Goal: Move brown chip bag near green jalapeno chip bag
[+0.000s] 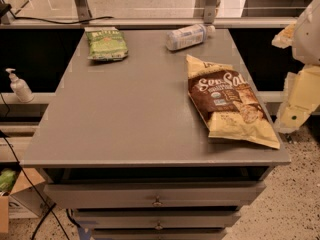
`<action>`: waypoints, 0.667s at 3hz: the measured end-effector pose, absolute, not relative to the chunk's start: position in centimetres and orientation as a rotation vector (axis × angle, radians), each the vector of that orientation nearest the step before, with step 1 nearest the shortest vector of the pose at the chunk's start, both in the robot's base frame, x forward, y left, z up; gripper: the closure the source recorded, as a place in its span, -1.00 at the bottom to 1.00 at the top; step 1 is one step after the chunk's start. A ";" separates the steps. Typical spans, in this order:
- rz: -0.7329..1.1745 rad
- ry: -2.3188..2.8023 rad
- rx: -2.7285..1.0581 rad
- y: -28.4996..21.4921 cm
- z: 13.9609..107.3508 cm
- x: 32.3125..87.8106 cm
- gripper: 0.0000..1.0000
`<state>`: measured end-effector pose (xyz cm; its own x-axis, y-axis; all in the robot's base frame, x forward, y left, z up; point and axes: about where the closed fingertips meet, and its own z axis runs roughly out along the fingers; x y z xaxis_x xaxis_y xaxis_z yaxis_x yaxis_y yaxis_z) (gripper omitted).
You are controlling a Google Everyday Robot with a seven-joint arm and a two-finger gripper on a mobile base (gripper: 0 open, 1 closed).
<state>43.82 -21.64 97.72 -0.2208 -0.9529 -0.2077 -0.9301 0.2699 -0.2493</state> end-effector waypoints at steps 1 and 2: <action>-0.102 2.229 -1.723 -21.6 97.7 43.8 -1.00; -0.021 2.185 -1.702 -21.2 97.3 44.4 -1.00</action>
Offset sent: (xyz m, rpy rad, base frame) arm 0.0186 0.0113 -0.0156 0.2284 0.0049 0.0579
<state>44.43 -21.21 97.32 -0.2024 -0.9391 -0.2777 -0.9336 0.2706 -0.2349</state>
